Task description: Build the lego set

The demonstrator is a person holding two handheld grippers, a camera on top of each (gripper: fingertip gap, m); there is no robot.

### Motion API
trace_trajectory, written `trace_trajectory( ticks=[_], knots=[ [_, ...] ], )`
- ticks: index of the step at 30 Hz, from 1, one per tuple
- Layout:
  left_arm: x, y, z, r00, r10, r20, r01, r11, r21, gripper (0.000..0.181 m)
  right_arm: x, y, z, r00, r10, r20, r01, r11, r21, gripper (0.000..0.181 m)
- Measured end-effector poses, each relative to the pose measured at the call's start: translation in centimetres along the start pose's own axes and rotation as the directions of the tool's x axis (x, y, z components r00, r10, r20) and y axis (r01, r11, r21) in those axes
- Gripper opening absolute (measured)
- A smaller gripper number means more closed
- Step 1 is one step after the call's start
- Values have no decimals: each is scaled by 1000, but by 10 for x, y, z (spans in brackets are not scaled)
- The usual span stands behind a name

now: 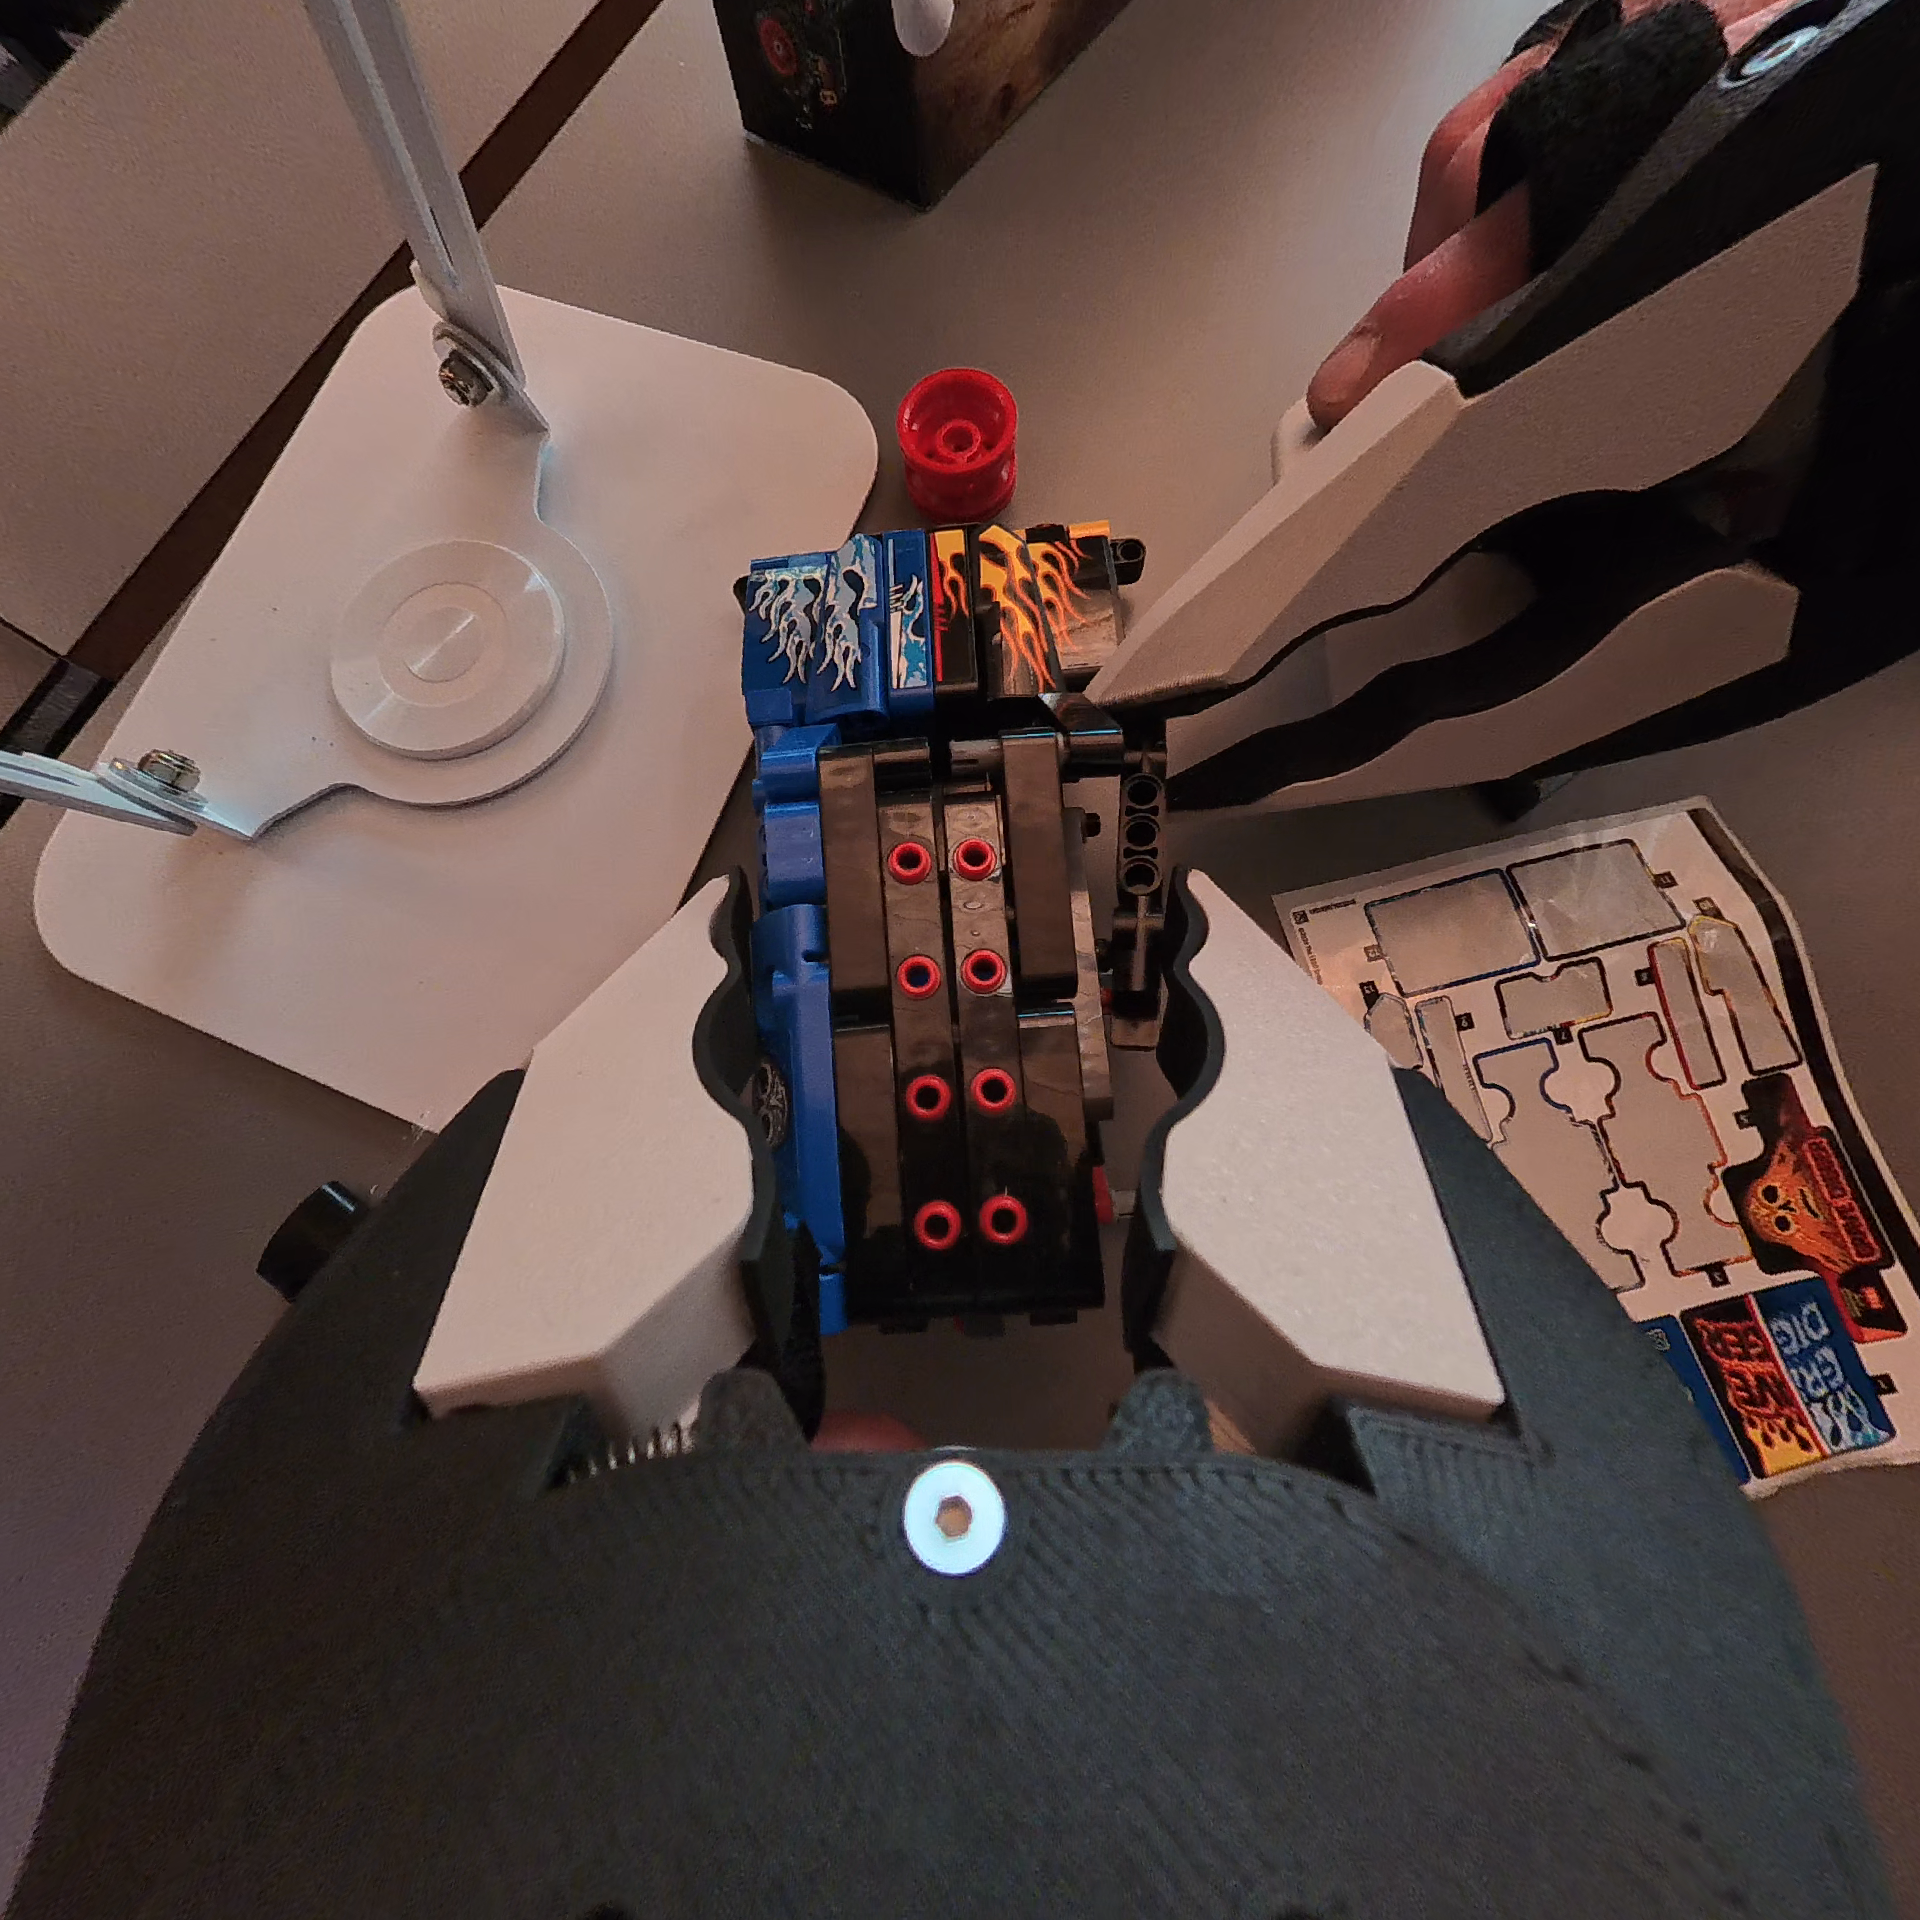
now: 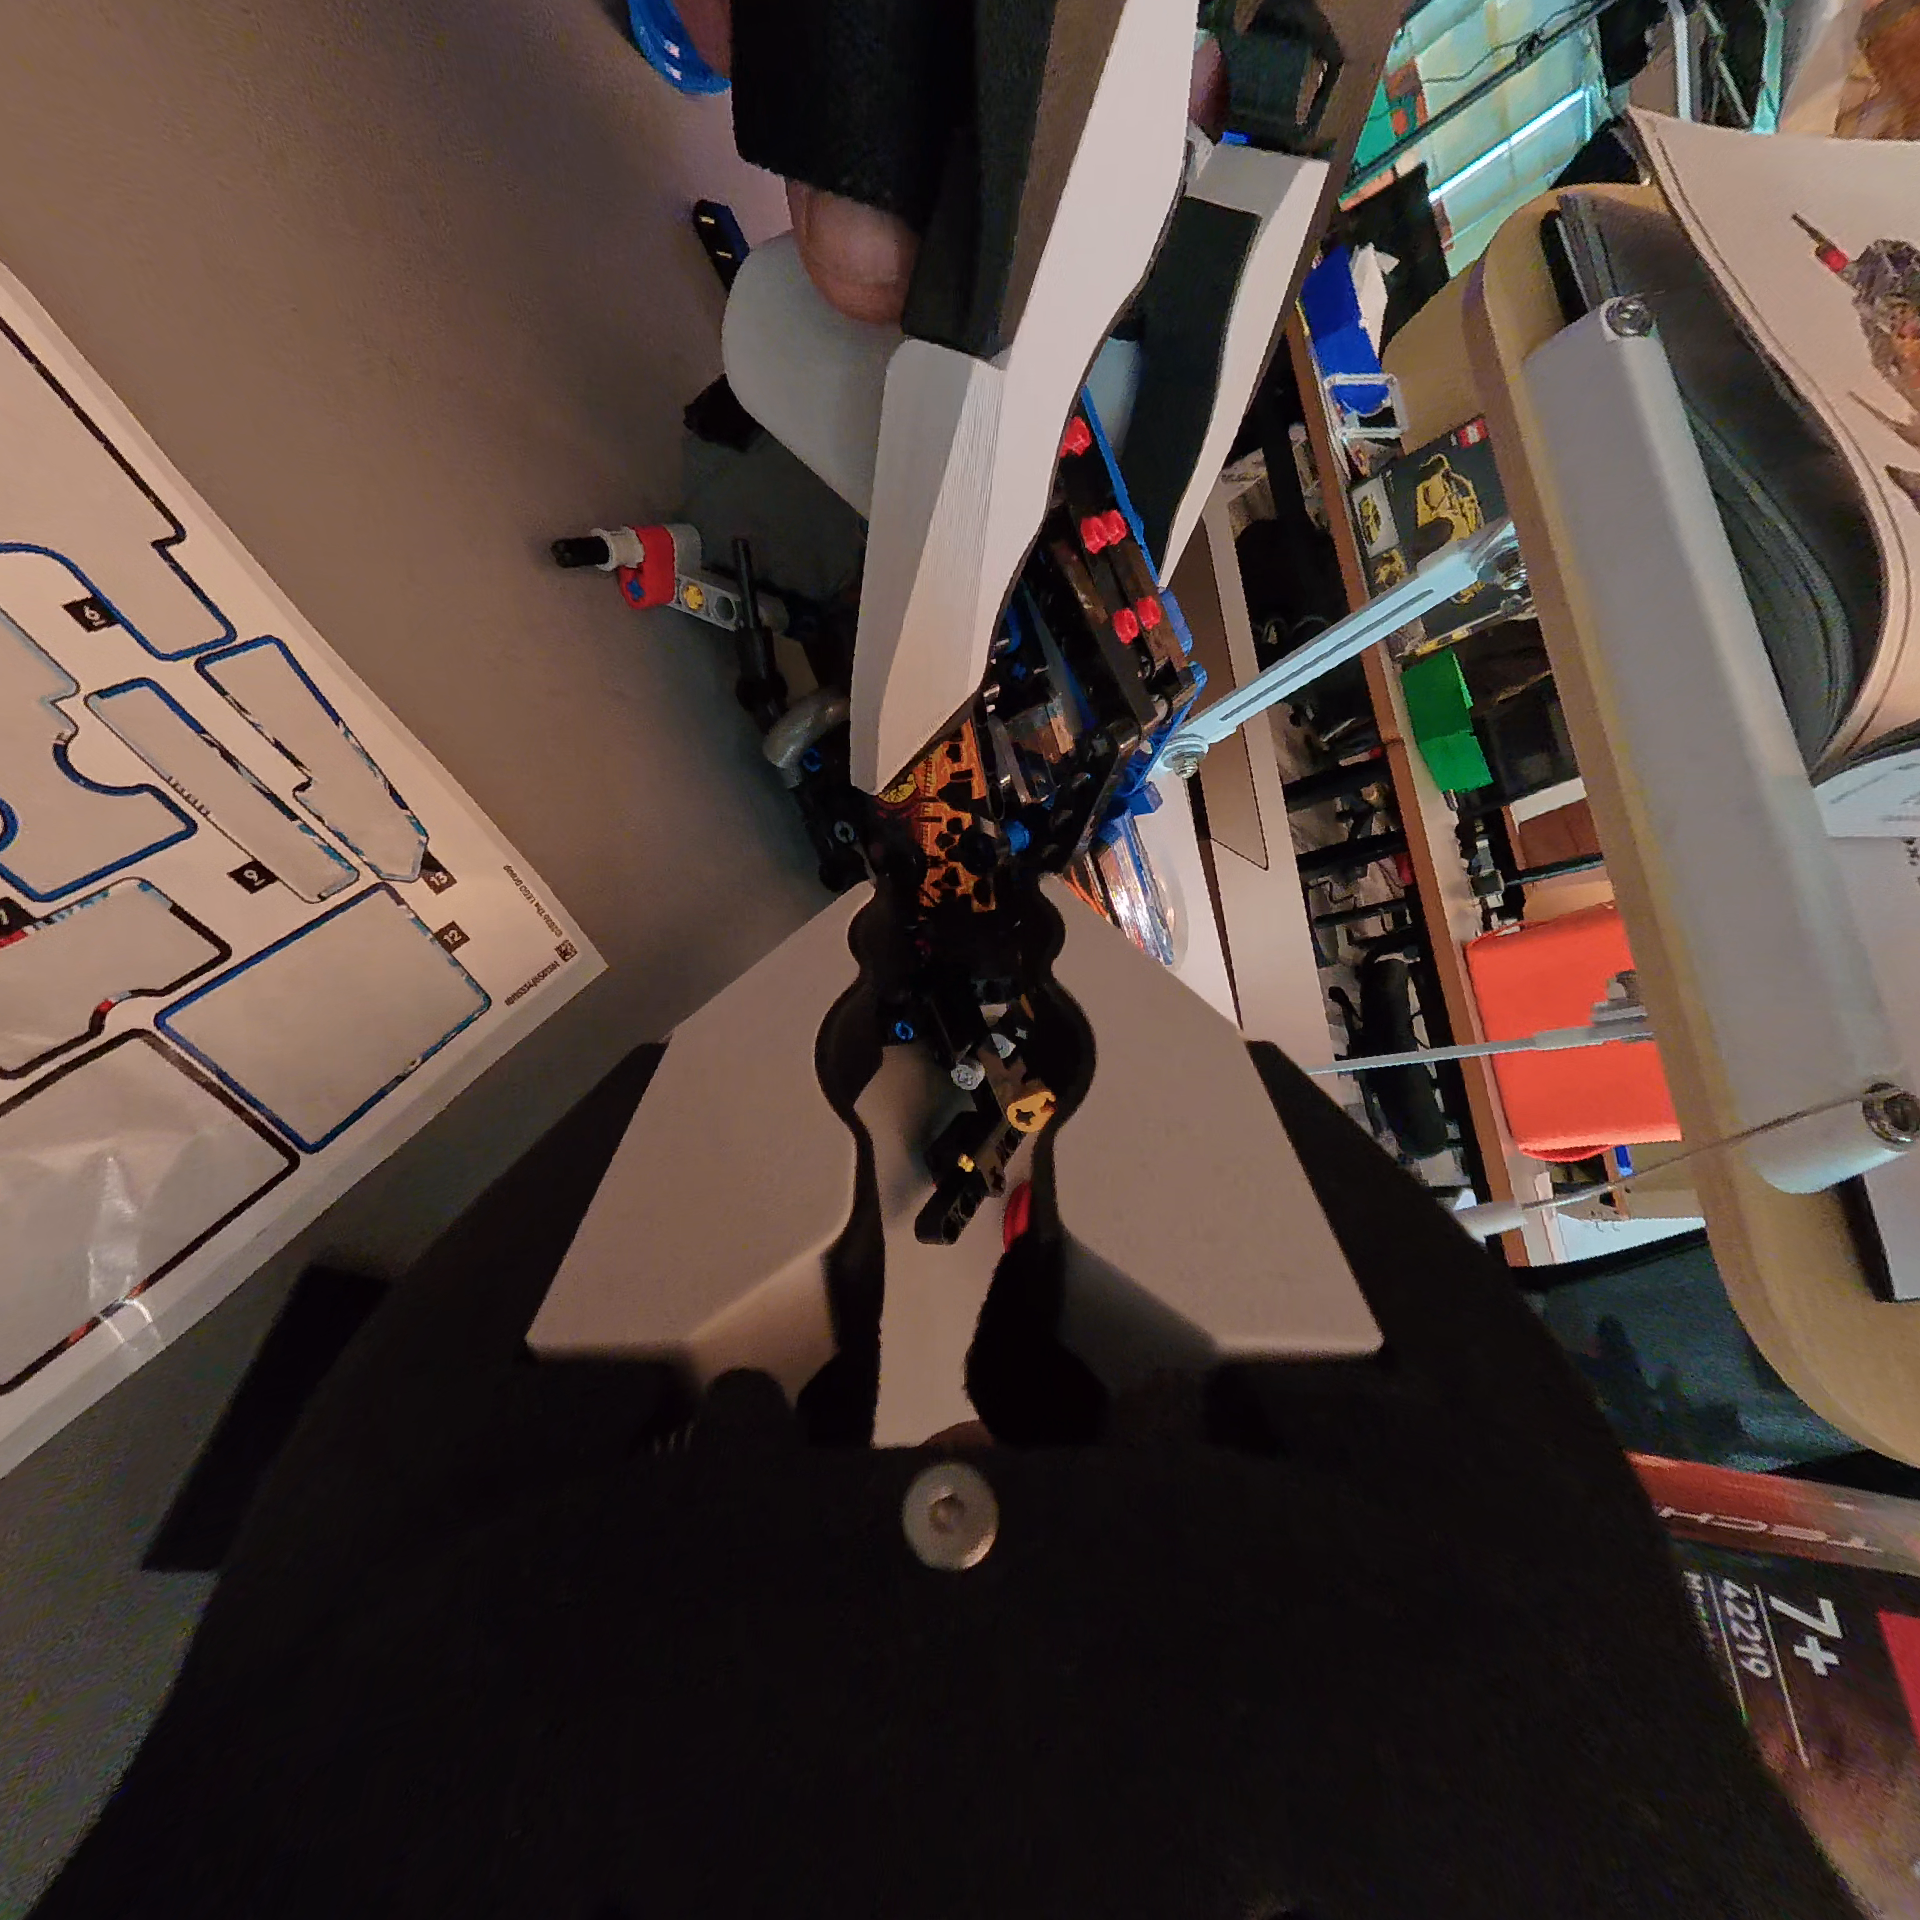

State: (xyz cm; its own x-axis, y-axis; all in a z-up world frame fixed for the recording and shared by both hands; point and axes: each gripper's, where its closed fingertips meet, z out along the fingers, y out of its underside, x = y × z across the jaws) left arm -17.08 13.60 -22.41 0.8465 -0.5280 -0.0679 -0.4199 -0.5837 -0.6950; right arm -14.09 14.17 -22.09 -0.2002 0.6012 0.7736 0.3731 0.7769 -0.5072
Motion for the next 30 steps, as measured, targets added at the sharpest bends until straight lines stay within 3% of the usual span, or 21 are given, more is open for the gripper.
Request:
trace_trajectory(
  ticks=[14,22,30],
  knots=[
    [-1,0,6,995,73,73,-72,997,-17,86,0,4,-2,966,213,146,-223,973,58,23],
    [-2,0,9,982,134,135,-129,991,-43,85,-2,9,1,988,99,116,-102,995,19,18],
    [2,-3,11,984,126,122,-124,992,-27,85,-4,9,-6,951,217,219,-230,972,36,18]
  ],
)
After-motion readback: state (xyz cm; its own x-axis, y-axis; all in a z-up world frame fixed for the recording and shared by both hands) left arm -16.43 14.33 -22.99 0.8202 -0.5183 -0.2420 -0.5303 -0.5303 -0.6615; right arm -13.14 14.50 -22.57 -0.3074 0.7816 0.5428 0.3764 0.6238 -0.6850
